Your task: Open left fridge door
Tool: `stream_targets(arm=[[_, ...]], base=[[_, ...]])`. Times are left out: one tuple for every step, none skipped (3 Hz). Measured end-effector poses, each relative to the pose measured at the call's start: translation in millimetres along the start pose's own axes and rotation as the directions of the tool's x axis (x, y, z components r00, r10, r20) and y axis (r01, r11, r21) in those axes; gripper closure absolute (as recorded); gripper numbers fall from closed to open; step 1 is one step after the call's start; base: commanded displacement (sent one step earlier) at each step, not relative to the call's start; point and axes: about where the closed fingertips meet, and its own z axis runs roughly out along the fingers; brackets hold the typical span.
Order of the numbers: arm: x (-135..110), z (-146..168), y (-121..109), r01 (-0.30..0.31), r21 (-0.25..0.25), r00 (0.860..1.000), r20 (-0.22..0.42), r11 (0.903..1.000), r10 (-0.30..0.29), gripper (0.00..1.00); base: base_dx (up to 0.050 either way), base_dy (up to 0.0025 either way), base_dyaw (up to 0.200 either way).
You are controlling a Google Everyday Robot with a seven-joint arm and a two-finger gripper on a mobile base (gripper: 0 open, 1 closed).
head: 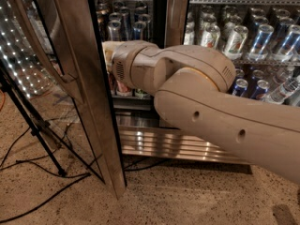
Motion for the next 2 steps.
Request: stream_targets(arm=[[-3.9,5.1,23.7,0.032,-0.061,0.999,0.029,0.9977,-0.03,1.0],[-4.0,5.3,23.4,0.032,-0.061,0.999,0.029,0.9976,-0.03,1.0]], base=[[0.0,0.0,0.0],[0.0,0.0,0.0]])
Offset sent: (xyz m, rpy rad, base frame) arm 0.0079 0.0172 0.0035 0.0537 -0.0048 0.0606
